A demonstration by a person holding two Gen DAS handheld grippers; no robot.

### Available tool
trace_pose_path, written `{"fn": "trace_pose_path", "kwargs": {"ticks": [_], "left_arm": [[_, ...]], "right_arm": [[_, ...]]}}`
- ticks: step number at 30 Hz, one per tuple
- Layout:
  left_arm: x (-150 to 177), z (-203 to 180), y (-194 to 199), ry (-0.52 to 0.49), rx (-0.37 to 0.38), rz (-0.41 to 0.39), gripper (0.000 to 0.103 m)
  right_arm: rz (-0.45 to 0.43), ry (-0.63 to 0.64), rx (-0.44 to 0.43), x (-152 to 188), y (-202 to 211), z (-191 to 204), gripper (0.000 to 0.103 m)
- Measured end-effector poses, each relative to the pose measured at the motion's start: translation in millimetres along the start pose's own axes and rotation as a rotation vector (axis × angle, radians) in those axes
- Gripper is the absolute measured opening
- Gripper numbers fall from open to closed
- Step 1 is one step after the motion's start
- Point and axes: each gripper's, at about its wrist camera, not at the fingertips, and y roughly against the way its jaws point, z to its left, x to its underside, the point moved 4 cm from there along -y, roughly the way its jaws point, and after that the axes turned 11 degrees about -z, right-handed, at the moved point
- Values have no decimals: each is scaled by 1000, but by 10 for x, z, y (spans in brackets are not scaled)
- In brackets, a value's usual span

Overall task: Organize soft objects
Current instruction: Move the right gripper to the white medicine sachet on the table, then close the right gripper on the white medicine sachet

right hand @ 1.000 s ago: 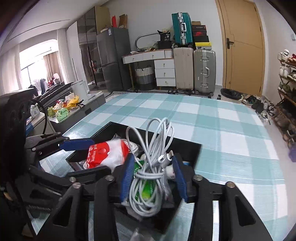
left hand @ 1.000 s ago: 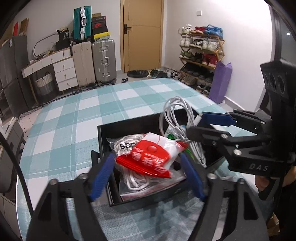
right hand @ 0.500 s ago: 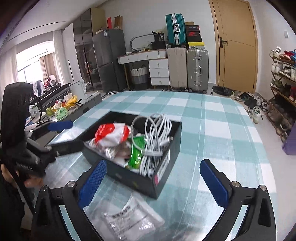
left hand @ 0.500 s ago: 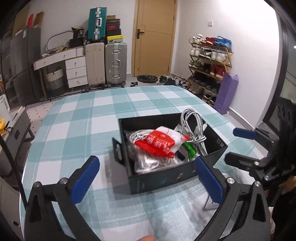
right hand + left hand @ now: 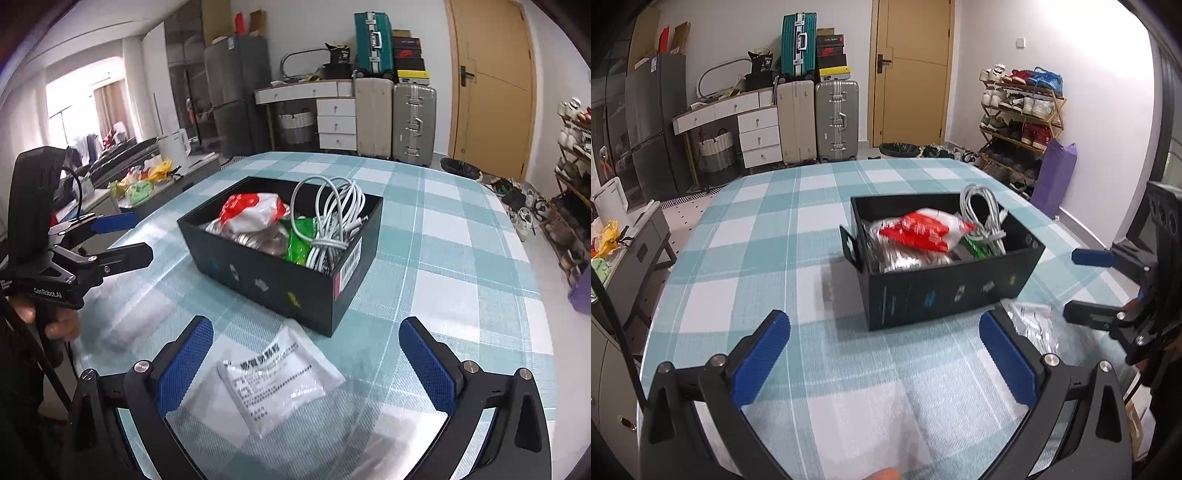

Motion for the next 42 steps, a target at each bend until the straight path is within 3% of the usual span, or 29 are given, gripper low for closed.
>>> {"fn": "trace_pose_path", "kwargs": {"ticks": [13,25,39,42], "left_arm": [[332,-2,-46,15,9,65,103],[402,-57,-57,2,30,76,103],[414,-49,-66,11,55,80,103],[413,-40,-63,20,60,77,103]], "right_arm": [[58,-3,1,174,66,-162,102],[165,50,-65,332,-267,201,102],[235,90,-9,351,-572,268,102],[224,86,-2,347,-554,240,94]]}}
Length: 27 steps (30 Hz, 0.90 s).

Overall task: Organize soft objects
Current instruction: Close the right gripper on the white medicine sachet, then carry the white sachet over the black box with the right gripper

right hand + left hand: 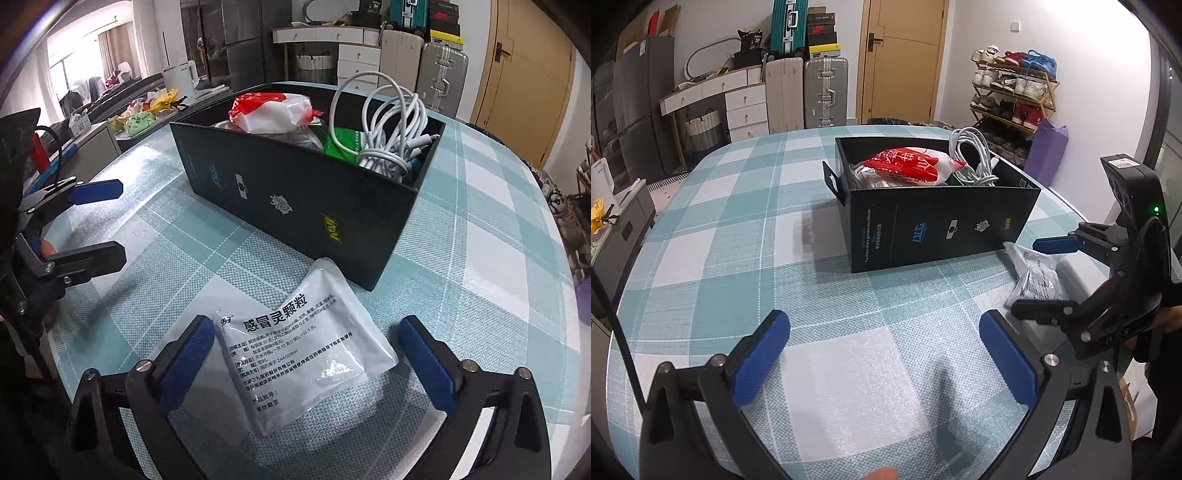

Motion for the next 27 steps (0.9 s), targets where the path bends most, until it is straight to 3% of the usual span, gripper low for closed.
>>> {"fn": "trace_pose_path", "kwargs": {"ticks": [4,7,13,27], "left_arm": [[3,4,-2,6,6,2,103],[0,3,0,7,5,-1,103],[-16,19,13,8,-10,-3,103],[-423,157,60,36,-43,-90,103]], "right_arm": [[-14,-3,8,0,53,-45,69],[-23,1,8,19,97,-47,56],[-80,-32,-13,26,241,-76,46],[-289,-81,-17,-408,689,-153,45]]}}
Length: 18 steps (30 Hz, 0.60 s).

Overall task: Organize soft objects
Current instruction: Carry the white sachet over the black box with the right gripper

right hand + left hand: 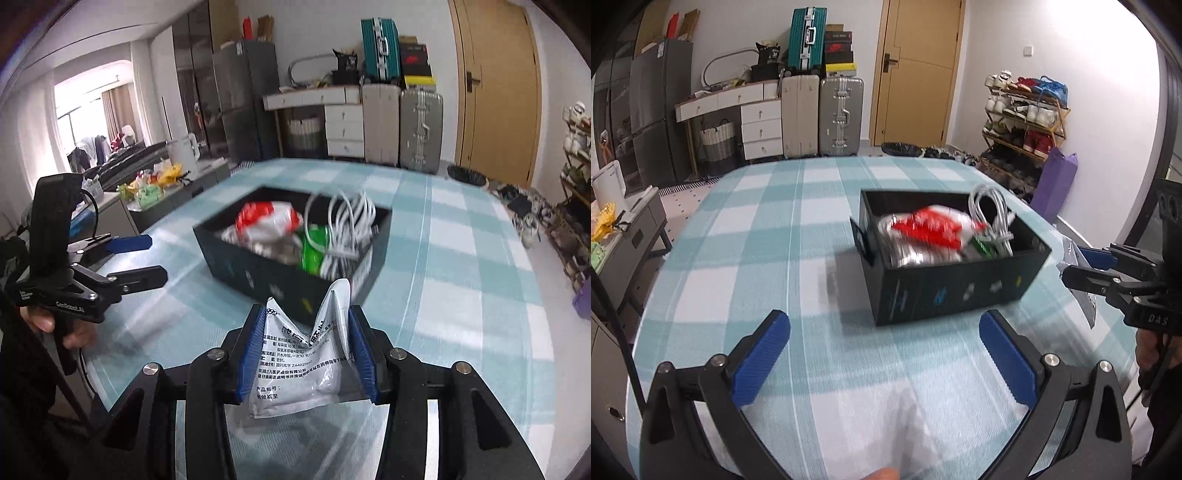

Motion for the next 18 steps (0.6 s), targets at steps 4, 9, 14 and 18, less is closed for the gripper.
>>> {"fn": "trace_pose_path", "kwargs": {"ticks": [4,9,14,18], "left_arm": [[-139,-31,-106,-6,-7,-19,103],[-252,-60,-250,-18,-21,-30,103],[-339,-48,-368,-17,-22,-46,103],[-420,-63,-465,-14,-6,-70,89]], "right_arm": [[-36,8,1,-199,-92,48,45],[-77,11,0,-391,-291,89,45],[-99,5,8,-480,-496,74,45],[-100,-9,13,-509,-623,42,45]]}}
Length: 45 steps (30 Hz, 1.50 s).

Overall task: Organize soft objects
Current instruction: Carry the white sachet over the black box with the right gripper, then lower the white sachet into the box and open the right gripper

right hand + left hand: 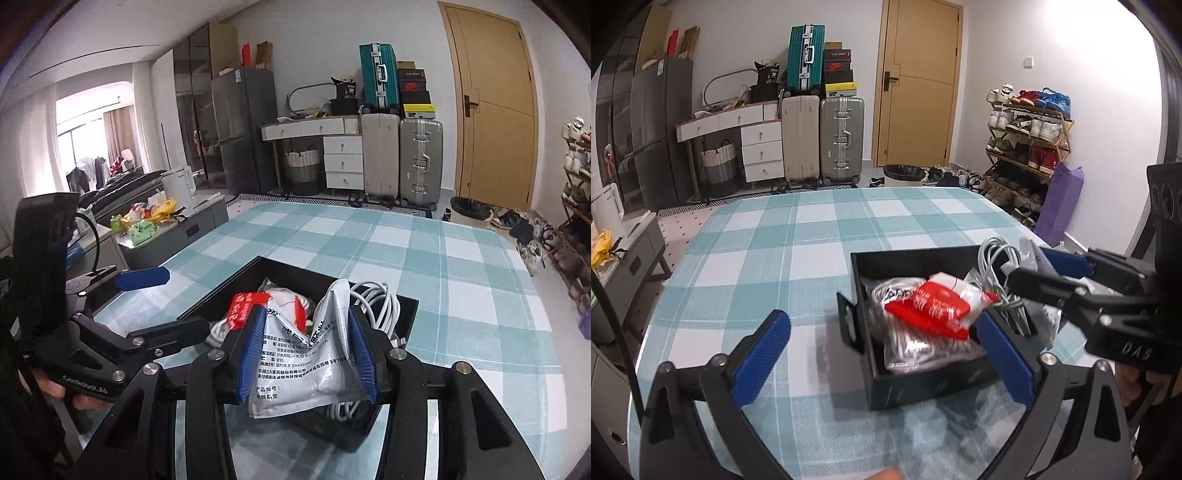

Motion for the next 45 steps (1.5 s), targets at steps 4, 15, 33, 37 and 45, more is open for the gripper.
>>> {"fn": "trace_pose_path", "kwargs": {"ticks": [4,15,33,37,45], "left_arm": [[2,-23,-134,18,42,50,54],[-74,-72,-149,9,75,10,14],[23,-202,-310,-16,76,63,39],[12,-195,-269,-15,81,65,49],[-57,-219,-92,-8,78,43,90]], "right_arm": [[-6,-4,3,-27,-51,-28,45],[-5,-24,5,27,-147,-113,45],[4,-15,29,74,-167,-119,53],[9,-3,23,65,-101,-99,67],[-41,23,45,-60,190,-83,90]]}}
